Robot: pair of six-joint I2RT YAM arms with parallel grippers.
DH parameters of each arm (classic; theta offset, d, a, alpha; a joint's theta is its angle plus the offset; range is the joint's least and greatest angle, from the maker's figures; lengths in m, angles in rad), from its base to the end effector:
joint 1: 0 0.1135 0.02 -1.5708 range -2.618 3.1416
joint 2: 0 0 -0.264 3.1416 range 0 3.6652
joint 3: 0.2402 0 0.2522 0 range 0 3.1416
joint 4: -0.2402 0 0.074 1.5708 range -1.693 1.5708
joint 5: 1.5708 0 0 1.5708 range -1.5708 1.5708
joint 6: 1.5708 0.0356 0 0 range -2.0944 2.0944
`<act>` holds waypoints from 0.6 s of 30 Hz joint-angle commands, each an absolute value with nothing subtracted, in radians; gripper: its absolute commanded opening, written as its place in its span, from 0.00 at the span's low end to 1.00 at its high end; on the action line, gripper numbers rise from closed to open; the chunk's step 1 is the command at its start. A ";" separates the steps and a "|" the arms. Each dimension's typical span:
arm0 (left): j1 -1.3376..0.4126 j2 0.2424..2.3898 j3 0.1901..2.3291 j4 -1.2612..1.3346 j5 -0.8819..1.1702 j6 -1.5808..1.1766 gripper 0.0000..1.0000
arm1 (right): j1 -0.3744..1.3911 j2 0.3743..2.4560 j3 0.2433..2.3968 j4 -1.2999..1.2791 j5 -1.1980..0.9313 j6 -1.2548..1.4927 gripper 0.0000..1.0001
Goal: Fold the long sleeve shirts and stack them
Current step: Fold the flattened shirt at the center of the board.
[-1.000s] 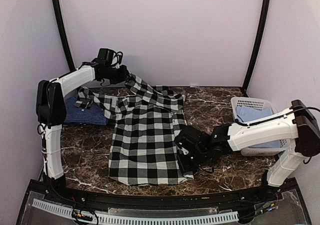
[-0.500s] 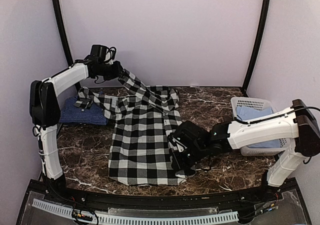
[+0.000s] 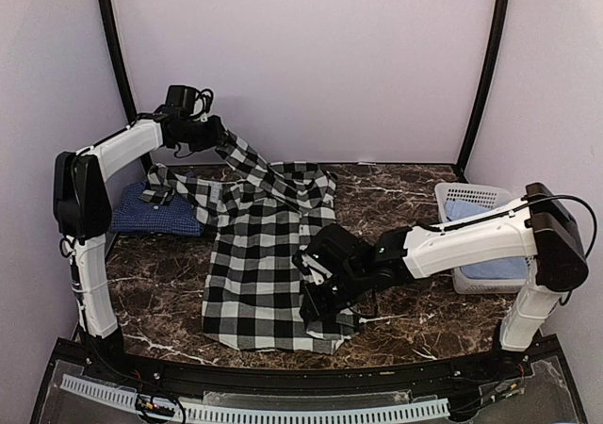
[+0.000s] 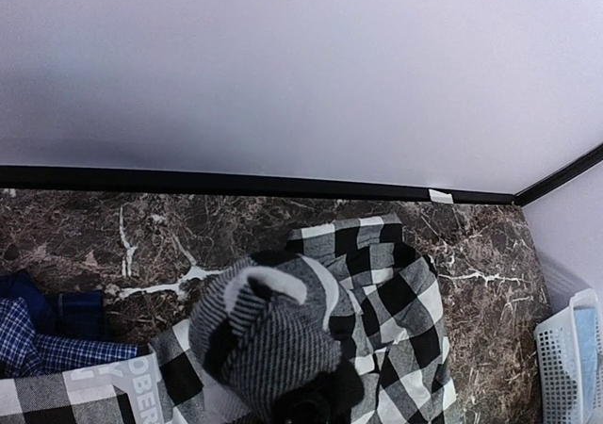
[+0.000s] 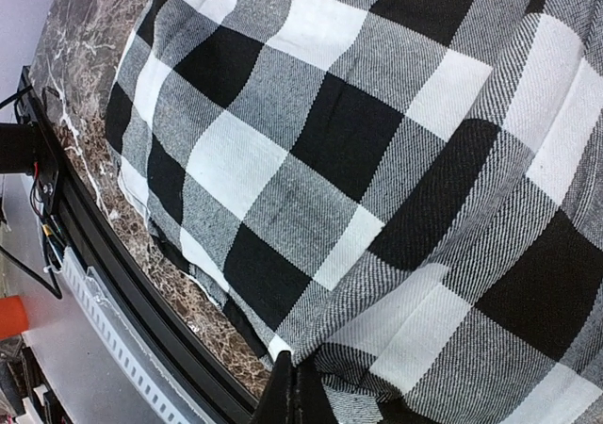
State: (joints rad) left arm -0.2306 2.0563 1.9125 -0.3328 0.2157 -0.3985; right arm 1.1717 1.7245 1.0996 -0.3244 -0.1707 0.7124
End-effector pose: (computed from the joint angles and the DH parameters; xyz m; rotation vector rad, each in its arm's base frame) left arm 0.4761 -0.1196 0.3214 -0.0378 2.0910 -0.6081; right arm 0.1334 0.3319 0.1911 -0.7078 2.6919 0.8627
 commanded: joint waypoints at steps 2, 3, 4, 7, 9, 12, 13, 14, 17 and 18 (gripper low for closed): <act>-0.221 1.941 1.835 -0.311 0.168 -0.380 0.00 | 1.174 1.744 1.087 -0.270 -0.229 0.706 0.00; -0.221 1.926 1.821 -0.295 0.168 -0.385 0.00 | 1.174 1.746 1.083 -0.267 -0.230 0.706 0.00; -0.221 1.915 1.797 -0.287 0.170 -0.389 0.00 | 1.174 1.748 1.079 -0.262 -0.231 0.707 0.00; -0.221 1.900 1.749 -0.265 0.164 -0.399 0.00 | 1.173 1.757 1.075 -0.250 -0.236 0.709 0.00; -0.221 1.870 1.692 -0.222 0.164 -0.410 0.00 | 1.172 1.762 1.072 -0.252 -0.236 0.709 0.00; -0.221 1.816 1.627 -0.164 0.146 -0.422 0.00 | 1.172 1.768 1.062 -0.246 -0.237 0.713 0.00; -0.222 1.806 1.602 -0.156 0.134 -0.423 0.00 | 1.171 1.769 1.060 -0.244 -0.238 0.713 0.00; -0.221 1.786 1.590 -0.139 0.129 -0.425 0.00 | 1.169 1.769 1.058 -0.243 -0.239 0.713 0.00; -0.221 1.746 1.530 -0.113 0.113 -0.434 0.00 | 1.168 1.770 1.056 -0.239 -0.240 0.712 0.00; -0.221 1.739 1.507 -0.102 0.109 -0.436 0.00 | 1.167 1.770 1.056 -0.239 -0.241 0.712 0.00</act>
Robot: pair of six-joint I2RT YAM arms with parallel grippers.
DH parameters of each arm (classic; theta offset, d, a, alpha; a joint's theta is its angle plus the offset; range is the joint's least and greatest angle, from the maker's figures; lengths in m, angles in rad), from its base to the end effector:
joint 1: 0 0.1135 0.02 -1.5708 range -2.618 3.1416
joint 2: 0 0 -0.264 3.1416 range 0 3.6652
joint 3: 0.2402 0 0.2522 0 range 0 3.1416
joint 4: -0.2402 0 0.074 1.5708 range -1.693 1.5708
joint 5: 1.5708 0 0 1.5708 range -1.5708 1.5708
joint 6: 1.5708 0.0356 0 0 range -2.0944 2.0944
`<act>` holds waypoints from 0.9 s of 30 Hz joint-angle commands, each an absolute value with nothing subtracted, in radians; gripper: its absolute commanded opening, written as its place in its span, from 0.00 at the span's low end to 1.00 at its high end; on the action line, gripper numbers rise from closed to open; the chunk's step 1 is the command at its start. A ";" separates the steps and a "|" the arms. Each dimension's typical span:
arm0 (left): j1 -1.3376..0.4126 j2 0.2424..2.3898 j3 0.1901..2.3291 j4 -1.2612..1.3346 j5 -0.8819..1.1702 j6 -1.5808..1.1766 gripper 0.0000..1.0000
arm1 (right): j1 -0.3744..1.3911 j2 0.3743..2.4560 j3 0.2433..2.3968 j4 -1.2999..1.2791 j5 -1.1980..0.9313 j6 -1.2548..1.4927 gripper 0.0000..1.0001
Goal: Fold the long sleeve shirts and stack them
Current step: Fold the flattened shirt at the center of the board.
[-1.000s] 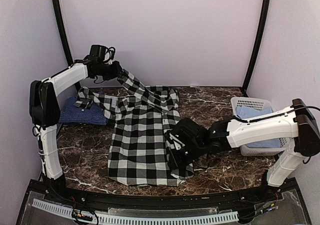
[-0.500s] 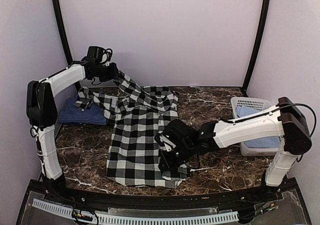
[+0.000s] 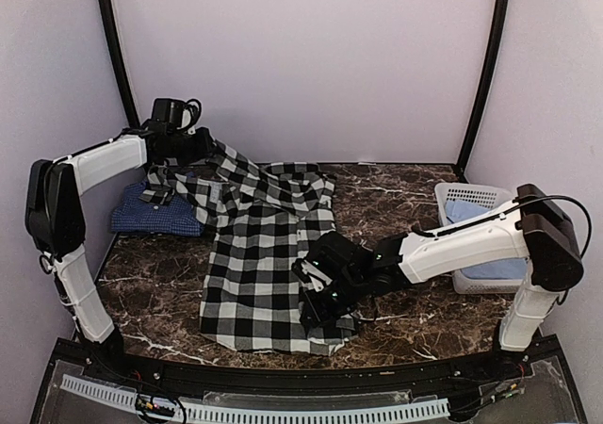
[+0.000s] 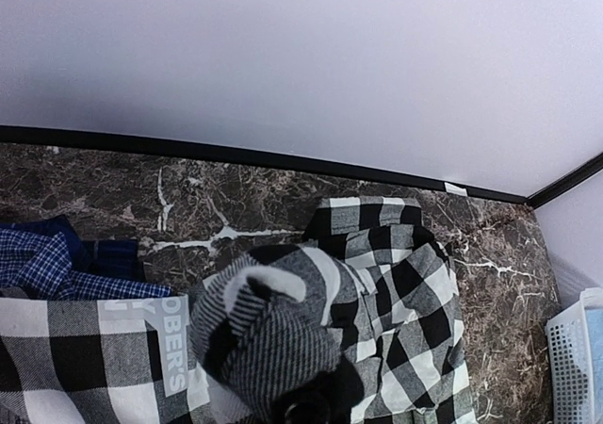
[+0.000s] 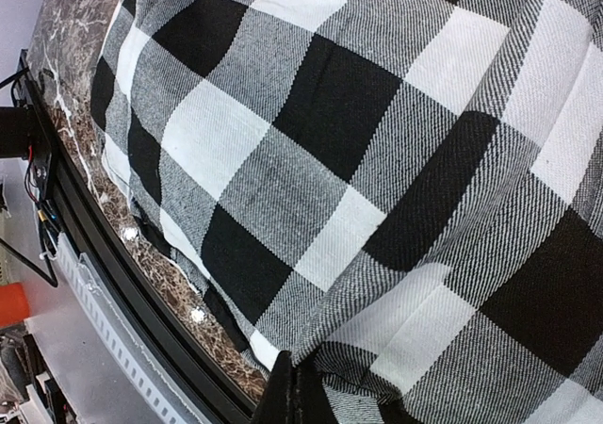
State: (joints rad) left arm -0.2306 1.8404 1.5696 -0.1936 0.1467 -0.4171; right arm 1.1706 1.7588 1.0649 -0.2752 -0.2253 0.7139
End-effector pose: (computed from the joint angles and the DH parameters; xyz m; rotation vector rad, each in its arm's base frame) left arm 0.4272 -0.1056 0.3113 -0.0994 2.0728 -0.5518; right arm 0.1320 0.3324 0.1727 -0.7369 2.7322 0.8979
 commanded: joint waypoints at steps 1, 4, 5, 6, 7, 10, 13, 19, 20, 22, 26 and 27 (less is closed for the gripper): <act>-0.221 1.724 1.495 -0.096 0.100 -0.441 0.00 | 1.166 1.770 1.056 -0.239 -0.242 0.712 0.00; -0.221 1.702 1.454 -0.070 0.089 -0.445 0.00 | 1.163 1.762 1.060 -0.237 -0.245 0.711 0.00; -0.221 1.704 1.453 -0.071 0.088 -0.444 0.00 | 1.163 1.761 1.063 -0.235 -0.249 0.712 0.00; -0.221 1.706 1.460 -0.077 0.088 -0.442 0.00 | 1.161 1.759 1.070 -0.235 -0.252 0.708 0.00; -0.222 1.716 1.465 -0.082 0.088 -0.439 0.00 | 1.160 1.758 1.079 -0.235 -0.255 0.705 0.00; -0.221 1.738 1.483 -0.098 0.092 -0.437 0.00 | 1.160 1.770 1.097 -0.228 -0.265 0.696 0.00; -0.221 1.754 1.481 -0.100 0.100 -0.443 0.00 | 1.160 1.794 1.098 -0.201 -0.289 0.702 0.00; -0.221 1.772 1.479 -0.106 0.141 -0.448 0.00 | 1.154 1.834 1.093 -0.137 -0.330 0.710 0.00; -0.222 1.774 1.477 -0.106 0.150 -0.455 0.00 | 1.150 1.839 1.092 -0.135 -0.336 0.707 0.00; -0.223 1.772 1.468 -0.103 0.175 -0.464 0.00 | 1.143 1.842 1.093 -0.138 -0.345 0.702 0.01; -0.231 1.751 1.436 -0.092 0.226 -0.460 0.00 | 1.136 1.805 1.093 -0.149 -0.343 0.689 0.28; -0.233 1.748 1.427 -0.086 0.262 -0.454 0.00 | 1.132 1.791 1.097 -0.155 -0.344 0.683 0.35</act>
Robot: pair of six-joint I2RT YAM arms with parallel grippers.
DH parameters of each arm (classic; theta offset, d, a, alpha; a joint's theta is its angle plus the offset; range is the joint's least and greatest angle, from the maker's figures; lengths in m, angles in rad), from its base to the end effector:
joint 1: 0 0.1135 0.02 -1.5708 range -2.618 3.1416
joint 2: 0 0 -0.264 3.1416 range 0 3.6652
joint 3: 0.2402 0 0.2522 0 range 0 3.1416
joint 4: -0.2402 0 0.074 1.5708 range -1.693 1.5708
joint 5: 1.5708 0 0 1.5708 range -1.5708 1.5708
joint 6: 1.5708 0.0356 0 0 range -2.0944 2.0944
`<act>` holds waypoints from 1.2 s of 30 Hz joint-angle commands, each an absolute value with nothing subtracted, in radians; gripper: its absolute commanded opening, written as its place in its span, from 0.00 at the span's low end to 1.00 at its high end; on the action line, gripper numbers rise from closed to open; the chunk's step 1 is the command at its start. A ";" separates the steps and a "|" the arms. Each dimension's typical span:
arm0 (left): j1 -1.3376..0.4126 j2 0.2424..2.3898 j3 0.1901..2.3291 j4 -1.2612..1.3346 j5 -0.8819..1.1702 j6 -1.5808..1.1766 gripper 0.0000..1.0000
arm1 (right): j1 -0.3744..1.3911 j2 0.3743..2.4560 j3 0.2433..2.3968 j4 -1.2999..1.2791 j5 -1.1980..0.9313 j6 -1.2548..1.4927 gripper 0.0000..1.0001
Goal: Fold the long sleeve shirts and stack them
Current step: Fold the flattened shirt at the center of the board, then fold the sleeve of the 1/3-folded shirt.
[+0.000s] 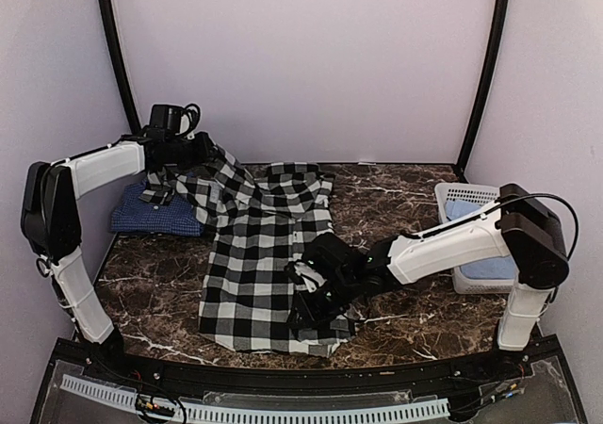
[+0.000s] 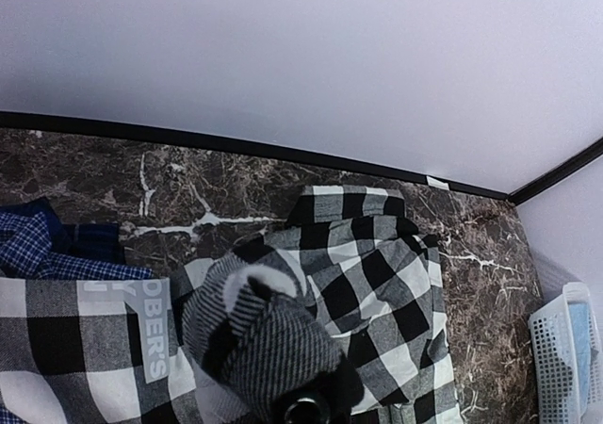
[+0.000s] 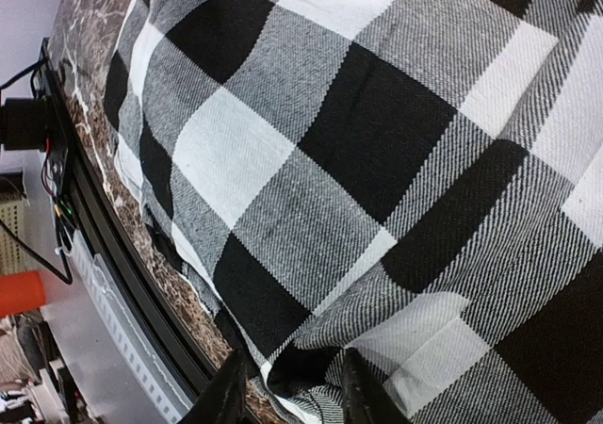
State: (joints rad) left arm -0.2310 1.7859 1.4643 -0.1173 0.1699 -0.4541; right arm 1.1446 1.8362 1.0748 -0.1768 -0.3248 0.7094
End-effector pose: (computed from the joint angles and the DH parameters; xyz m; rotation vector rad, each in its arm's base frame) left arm 0.4138 -0.1035 0.3046 -0.1181 2.0522 -0.6026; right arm 0.1433 0.3431 0.1558 -0.7609 2.7369 1.0215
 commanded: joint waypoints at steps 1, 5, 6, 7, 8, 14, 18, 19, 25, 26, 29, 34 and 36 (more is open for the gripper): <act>-0.238 1.743 1.424 -0.084 0.281 -0.442 0.00 | 1.127 1.775 1.104 -0.165 -0.340 0.677 0.41; -0.267 1.724 1.401 -0.078 0.390 -0.389 0.00 | 1.090 1.693 1.140 -0.222 -0.288 0.639 0.58; -0.273 1.723 1.394 -0.078 0.436 -0.380 0.00 | 1.071 1.668 1.142 -0.234 -0.264 0.635 0.60; -0.289 1.722 1.393 -0.085 0.458 -0.360 0.00 | 1.054 1.641 1.143 -0.245 -0.231 0.633 0.63; -0.300 1.724 1.392 -0.090 0.495 -0.349 0.00 | 1.036 1.615 1.141 -0.253 -0.194 0.632 0.65; -0.430 1.746 1.389 -0.155 0.598 -0.249 0.01 | 0.904 1.458 1.080 -0.224 0.055 0.651 0.73; -0.527 1.778 1.374 -0.179 0.656 -0.216 0.01 | 0.815 1.376 1.012 -0.111 0.111 0.660 0.82; -0.538 1.784 1.374 -0.191 0.677 -0.211 0.01 | 0.800 1.370 1.009 -0.099 0.121 0.659 0.86; -0.649 1.863 1.393 -0.276 0.717 -0.174 0.01 | 0.760 1.372 1.020 -0.070 0.194 0.634 0.99; -0.667 1.871 1.400 -0.302 0.720 -0.164 0.01 | 0.756 1.374 1.022 -0.071 0.199 0.632 0.99; -0.699 1.899 1.405 -0.341 0.736 -0.151 0.01 | 0.749 1.373 1.022 -0.071 0.212 0.630 0.99; -0.760 1.912 1.413 -0.397 0.751 -0.130 0.02 | 0.742 1.367 1.008 -0.066 0.219 0.635 0.99; -0.780 1.917 1.421 -0.415 0.757 -0.124 0.02 | 0.742 1.369 1.001 -0.067 0.219 0.639 0.99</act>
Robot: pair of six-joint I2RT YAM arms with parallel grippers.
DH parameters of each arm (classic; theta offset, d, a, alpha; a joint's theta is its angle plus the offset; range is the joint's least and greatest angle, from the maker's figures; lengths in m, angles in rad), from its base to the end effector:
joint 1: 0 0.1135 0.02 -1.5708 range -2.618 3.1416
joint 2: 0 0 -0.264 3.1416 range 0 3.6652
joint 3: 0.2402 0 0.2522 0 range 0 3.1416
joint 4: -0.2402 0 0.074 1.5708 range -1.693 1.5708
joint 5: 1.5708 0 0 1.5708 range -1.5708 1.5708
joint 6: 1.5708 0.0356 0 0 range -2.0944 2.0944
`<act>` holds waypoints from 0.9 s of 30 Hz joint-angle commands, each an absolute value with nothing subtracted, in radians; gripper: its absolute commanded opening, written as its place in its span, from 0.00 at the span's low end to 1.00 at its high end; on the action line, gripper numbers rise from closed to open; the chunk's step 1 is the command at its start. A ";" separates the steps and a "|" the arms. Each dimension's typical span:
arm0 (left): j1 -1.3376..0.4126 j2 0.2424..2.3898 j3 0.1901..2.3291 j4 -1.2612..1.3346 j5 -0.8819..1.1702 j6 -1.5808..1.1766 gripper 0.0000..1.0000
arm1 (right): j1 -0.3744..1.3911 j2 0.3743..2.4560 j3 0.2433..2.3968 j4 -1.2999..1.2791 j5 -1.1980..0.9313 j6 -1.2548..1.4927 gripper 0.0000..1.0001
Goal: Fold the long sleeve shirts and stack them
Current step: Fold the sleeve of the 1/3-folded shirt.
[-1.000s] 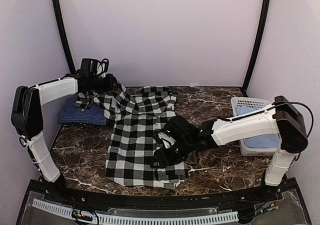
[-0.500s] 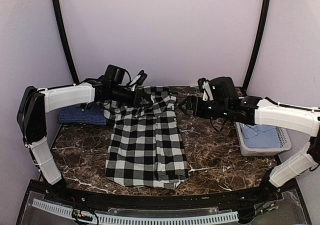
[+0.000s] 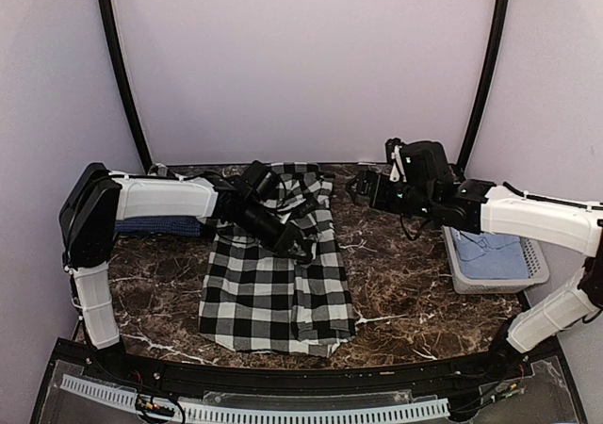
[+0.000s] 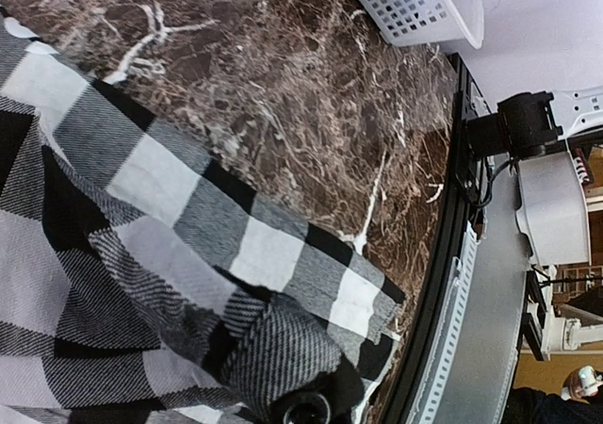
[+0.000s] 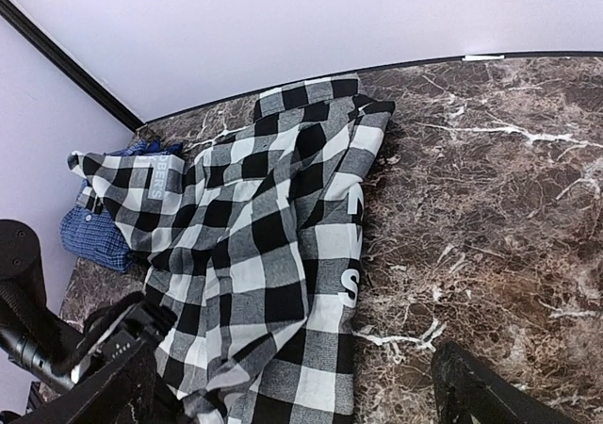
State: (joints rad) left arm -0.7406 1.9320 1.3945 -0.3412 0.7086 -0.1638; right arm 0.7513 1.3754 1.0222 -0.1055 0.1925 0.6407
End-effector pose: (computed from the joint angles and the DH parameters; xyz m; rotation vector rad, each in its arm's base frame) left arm 0.2935 -0.2997 0.2088 1.0489 2.3424 -1.2473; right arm 0.2363 0.2114 0.2958 0.0097 2.0889 0.6763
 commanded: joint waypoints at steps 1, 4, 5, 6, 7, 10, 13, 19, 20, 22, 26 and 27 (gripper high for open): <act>-0.794 1.923 1.425 -0.426 0.756 -0.118 0.02 | 0.742 1.369 0.999 -0.066 0.217 0.642 0.99; -0.812 1.927 1.440 -0.452 0.747 -0.117 0.03 | 0.742 1.370 0.991 -0.067 0.211 0.648 0.99; -0.817 1.927 1.442 -0.452 0.747 -0.122 0.03 | 0.742 1.369 0.989 -0.067 0.208 0.650 0.99; -0.819 1.928 1.443 -0.448 0.746 -0.126 0.03 | 0.742 1.369 0.988 -0.067 0.206 0.650 0.99; -0.822 1.929 1.443 -0.440 0.743 -0.137 0.03 | 0.742 1.369 0.987 -0.067 0.206 0.652 0.99; -0.828 1.937 1.447 -0.428 0.749 -0.154 0.03 | 0.742 1.366 0.984 -0.068 0.205 0.654 0.99; -0.844 1.943 1.454 -0.433 0.756 -0.150 0.03 | 0.742 1.362 0.981 -0.069 0.206 0.655 0.99; -0.858 1.951 1.450 -0.459 0.748 -0.136 0.04 | 0.742 1.356 0.972 -0.078 0.212 0.655 0.98; -0.860 1.951 1.448 -0.457 0.750 -0.139 0.05 | 0.742 1.356 0.971 -0.078 0.210 0.656 0.99; -0.864 1.952 1.443 -0.448 0.757 -0.144 0.09 | 0.742 1.356 0.969 -0.078 0.206 0.659 0.99; -0.867 1.948 1.435 -0.426 0.761 -0.159 0.34 | 0.742 1.358 0.963 -0.079 0.194 0.662 0.99; -0.867 1.940 1.432 -0.421 0.765 -0.162 0.43 | 0.742 1.360 0.962 -0.082 0.188 0.659 0.99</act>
State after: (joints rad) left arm -0.8597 1.9568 1.4265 -0.4217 0.7338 -0.1539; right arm 0.7494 1.3750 0.9741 -0.1051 0.1986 0.6525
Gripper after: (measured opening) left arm 0.320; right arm 0.986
